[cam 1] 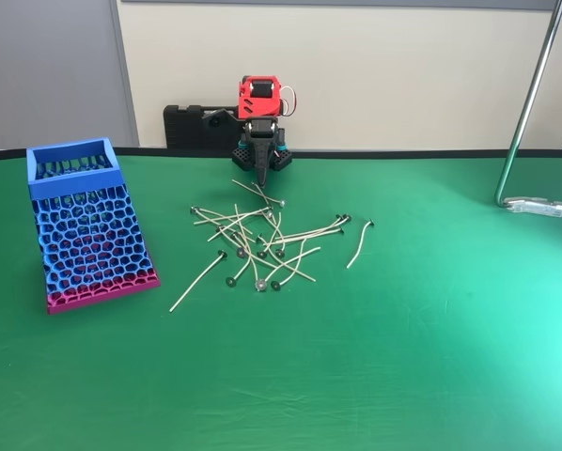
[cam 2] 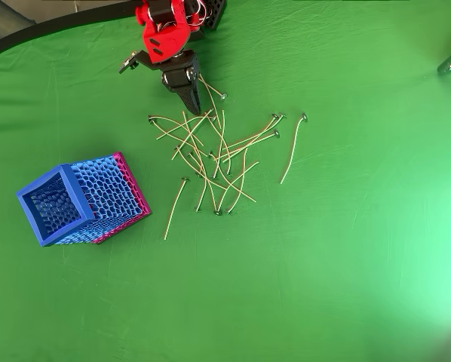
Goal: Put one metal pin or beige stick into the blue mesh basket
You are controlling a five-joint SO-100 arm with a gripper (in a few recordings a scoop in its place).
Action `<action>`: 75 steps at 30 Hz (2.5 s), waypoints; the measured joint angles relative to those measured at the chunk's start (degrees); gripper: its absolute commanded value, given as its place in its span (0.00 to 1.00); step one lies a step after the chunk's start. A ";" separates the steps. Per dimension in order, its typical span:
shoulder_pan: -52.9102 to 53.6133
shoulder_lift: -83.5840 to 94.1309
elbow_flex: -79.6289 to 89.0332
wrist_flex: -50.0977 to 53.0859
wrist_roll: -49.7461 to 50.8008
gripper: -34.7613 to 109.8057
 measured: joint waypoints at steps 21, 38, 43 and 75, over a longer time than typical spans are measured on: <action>0.00 0.00 0.00 0.44 0.00 0.24; -0.35 0.00 0.00 0.53 -3.87 0.24; -1.14 0.00 0.00 0.53 -4.92 0.24; 0.09 -34.01 -24.52 -4.57 -11.95 0.24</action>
